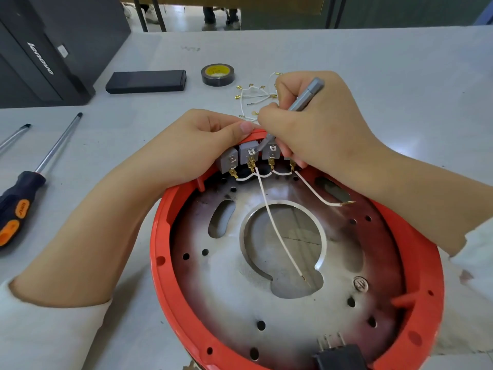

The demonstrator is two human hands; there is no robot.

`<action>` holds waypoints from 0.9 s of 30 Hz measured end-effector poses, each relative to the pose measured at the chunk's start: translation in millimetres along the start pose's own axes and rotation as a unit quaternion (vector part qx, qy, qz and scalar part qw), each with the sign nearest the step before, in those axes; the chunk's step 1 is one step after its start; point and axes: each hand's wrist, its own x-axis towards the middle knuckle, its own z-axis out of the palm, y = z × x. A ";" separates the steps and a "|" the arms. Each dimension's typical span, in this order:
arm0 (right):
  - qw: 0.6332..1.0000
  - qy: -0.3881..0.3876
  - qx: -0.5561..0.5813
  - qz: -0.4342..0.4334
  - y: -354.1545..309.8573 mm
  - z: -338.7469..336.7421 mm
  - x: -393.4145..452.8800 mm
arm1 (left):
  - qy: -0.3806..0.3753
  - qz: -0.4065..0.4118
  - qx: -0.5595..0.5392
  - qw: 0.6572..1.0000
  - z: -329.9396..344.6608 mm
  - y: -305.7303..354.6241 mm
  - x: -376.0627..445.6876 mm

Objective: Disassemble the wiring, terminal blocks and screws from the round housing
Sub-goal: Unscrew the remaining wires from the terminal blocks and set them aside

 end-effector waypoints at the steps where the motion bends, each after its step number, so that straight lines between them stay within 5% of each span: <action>1: 1.000 0.010 -0.021 -0.012 0.9 1.2 0.0 | 0.001 0.003 0.002 1.000 -0.2 -0.7 0.0; 7: 0.993 0.024 -0.094 -0.066 -1.1 7.9 1.0 | -0.005 0.019 -0.011 1.000 0.3 1.2 -3.1; 11: 0.998 -0.025 -0.043 -0.044 -2.0 4.8 0.3 | 0.003 0.011 0.007 1.000 -1.5 -1.6 -0.9; 27: 0.998 -0.014 -0.043 -0.035 2.7 4.5 -0.3 | 0.010 -0.010 0.002 1.000 -0.2 0.8 -2.4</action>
